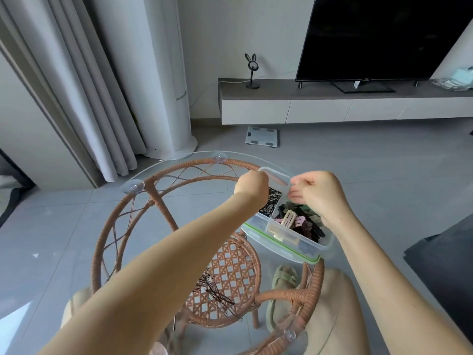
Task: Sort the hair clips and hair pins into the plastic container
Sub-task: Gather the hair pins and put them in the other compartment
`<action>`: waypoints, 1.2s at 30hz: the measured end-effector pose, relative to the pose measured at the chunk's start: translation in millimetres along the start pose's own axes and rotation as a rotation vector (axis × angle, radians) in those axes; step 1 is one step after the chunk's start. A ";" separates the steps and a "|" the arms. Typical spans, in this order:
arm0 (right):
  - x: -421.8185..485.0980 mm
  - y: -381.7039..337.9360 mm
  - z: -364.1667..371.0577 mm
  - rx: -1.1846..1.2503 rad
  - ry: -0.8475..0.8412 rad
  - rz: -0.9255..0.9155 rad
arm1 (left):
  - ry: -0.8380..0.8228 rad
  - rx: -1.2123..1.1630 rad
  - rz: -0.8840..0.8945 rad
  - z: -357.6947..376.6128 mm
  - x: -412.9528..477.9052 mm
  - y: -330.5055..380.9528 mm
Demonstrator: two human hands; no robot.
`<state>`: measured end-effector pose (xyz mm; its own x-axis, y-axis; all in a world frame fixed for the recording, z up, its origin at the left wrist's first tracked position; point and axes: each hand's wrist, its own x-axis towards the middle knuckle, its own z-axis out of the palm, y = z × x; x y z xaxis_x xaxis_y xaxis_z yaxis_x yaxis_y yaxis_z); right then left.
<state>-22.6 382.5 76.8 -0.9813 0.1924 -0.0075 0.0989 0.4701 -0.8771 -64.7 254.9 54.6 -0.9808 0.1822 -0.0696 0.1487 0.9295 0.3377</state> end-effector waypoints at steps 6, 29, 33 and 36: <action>-5.2 8.0 4.6 -0.063 -0.100 0.041 | -0.132 0.109 0.057 -12.0 3.6 -3.1; -31.4 5.9 24.1 -0.564 -0.188 -0.163 | -0.125 0.115 0.189 -22.8 -25.9 -32.9; -56.4 -8.9 20.9 -0.469 -0.182 -0.316 | 0.043 -0.078 0.135 -34.2 -48.1 -59.5; -87.0 -8.2 29.6 -0.533 -0.465 -0.270 | 0.035 -0.020 0.077 -38.4 -81.0 -95.3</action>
<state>57.1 336.4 70.4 -0.9395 -0.3165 -0.1309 -0.2043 0.8247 -0.5274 -4.3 139.3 64.0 -0.9705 0.2408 -0.0100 0.2212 0.9066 0.3595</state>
